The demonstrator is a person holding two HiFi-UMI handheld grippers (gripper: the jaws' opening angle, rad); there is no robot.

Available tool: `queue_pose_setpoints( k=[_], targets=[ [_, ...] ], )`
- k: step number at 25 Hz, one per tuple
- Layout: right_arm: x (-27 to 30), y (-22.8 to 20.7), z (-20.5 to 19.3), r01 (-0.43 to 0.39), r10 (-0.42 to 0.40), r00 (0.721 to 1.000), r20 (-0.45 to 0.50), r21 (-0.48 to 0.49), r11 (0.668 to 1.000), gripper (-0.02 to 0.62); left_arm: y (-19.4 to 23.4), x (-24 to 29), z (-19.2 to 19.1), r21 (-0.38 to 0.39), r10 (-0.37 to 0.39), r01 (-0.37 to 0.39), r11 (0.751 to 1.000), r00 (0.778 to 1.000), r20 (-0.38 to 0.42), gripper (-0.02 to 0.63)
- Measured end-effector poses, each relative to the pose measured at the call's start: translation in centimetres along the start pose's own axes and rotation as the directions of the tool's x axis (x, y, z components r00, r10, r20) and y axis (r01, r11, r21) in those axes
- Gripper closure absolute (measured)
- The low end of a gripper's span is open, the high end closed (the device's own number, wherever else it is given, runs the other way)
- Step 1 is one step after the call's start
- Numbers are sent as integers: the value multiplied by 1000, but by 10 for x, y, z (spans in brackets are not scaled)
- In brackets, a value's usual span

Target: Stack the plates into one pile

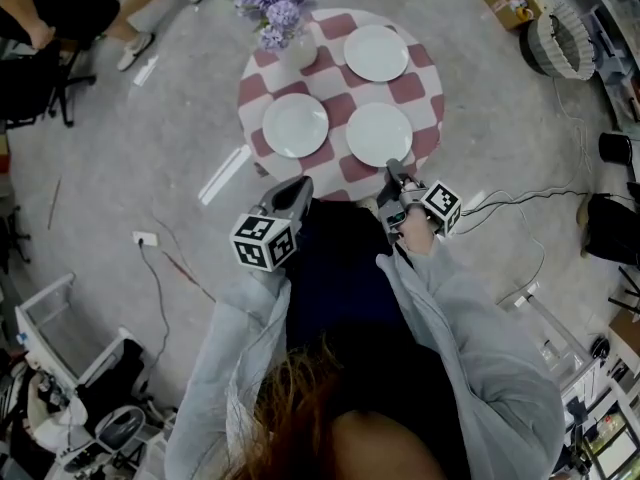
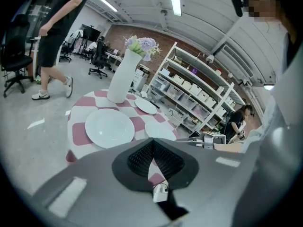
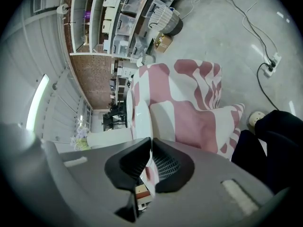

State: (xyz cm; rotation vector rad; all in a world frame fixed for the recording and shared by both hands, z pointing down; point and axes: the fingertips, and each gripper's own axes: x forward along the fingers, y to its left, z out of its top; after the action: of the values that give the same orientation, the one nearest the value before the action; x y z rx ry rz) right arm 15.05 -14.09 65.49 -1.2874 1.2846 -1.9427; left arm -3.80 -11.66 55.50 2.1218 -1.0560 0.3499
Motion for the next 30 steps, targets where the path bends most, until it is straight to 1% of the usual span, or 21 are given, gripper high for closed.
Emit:
queue_pose_setpoints(
  k=[5, 10, 13, 19, 22, 26, 30],
  targets=[
    [-2, 14, 0, -53, 53, 999, 2, -29, 998, 583, 0, -1, 5, 11, -5, 5, 1000, 1000, 10, 591],
    [-4, 26, 2, -83, 83, 997, 3, -36, 996, 581, 1, -1, 15, 25, -13, 12, 1000, 999, 30, 591],
    [-6, 37, 3, -117, 118, 993, 6, -57, 991, 578, 1, -1, 20, 33, -21, 20, 999, 999, 42, 591],
    [-16, 58, 4, -164, 165, 986, -3, -92, 982, 575, 9, 1, 27, 16, -23, 22, 1000, 998, 61, 591],
    [-22, 63, 9, -183, 184, 983, -1, -78, 980, 575, 9, 4, 33, 22, -34, 33, 999, 997, 70, 591],
    [-24, 86, 15, -229, 231, 973, 2, -103, 968, 575, 8, 7, 39, 26, -46, 45, 999, 996, 74, 591],
    [-13, 107, 24, -256, 258, 966, 1, -125, 959, 575, 9, 7, 42, 22, -49, 48, 999, 996, 76, 591]
  ],
)
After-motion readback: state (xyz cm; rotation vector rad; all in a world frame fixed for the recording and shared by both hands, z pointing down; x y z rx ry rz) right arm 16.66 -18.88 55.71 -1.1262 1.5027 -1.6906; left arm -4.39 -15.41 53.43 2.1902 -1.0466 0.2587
